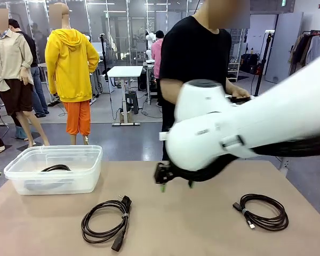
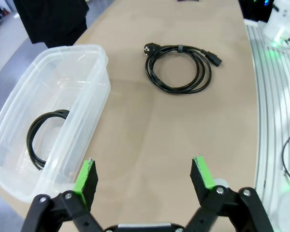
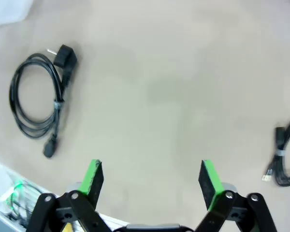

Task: Organize and store the cables.
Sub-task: Place the Power Cable into the Organizing box.

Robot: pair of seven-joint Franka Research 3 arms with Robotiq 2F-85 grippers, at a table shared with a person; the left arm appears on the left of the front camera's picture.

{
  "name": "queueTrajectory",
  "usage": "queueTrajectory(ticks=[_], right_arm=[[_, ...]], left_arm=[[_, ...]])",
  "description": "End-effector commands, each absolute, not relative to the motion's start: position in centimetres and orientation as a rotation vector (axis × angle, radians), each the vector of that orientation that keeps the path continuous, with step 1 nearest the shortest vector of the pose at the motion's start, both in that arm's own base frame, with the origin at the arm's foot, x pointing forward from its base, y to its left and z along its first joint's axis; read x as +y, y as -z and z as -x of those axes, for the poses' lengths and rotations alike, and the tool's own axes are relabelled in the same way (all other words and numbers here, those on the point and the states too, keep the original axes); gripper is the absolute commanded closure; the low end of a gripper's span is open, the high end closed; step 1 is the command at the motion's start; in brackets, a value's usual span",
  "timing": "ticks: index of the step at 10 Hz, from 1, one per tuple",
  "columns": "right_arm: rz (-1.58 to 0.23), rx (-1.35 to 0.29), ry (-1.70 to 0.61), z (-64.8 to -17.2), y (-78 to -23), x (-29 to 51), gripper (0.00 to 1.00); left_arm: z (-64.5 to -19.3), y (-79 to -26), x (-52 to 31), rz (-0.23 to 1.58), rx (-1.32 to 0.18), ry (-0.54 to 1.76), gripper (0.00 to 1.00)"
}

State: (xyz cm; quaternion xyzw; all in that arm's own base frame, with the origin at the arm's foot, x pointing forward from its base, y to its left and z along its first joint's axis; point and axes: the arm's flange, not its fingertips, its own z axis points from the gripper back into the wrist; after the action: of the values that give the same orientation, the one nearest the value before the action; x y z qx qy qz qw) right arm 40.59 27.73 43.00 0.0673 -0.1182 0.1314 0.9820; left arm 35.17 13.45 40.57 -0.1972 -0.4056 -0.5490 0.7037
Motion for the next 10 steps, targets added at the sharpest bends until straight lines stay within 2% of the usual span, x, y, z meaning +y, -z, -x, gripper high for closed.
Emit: queueTrajectory(ticks=[1, 4, 7, 8, 10], right_arm=[[-0.258, -0.273, -0.346, -38.2, -43.7, 19.9, 0.00], [-0.259, -0.317, -0.415, -33.9, -44.3, 8.6, 0.00], [-0.223, -0.387, -0.517, -31.7, -42.5, -2.3, 0.00], [-0.245, -0.431, -0.561, -29.9, -42.0, -4.6, 0.00], [-0.220, -0.416, -0.609, -27.5, -40.3, -5.9, 0.00]], left_arm=[[-35.1, -40.7, 13.2, 0.436, -0.919, 1.196, 0.02], [-35.1, -40.7, 13.2, 0.436, -0.919, 1.196, 0.02], [-35.1, -40.7, 13.2, 0.436, -0.919, 1.196, 0.02], [-35.1, -40.7, 13.2, 0.436, -0.919, 1.196, 0.02], [-35.1, -40.7, 13.2, 0.436, -0.919, 1.196, 0.02]])
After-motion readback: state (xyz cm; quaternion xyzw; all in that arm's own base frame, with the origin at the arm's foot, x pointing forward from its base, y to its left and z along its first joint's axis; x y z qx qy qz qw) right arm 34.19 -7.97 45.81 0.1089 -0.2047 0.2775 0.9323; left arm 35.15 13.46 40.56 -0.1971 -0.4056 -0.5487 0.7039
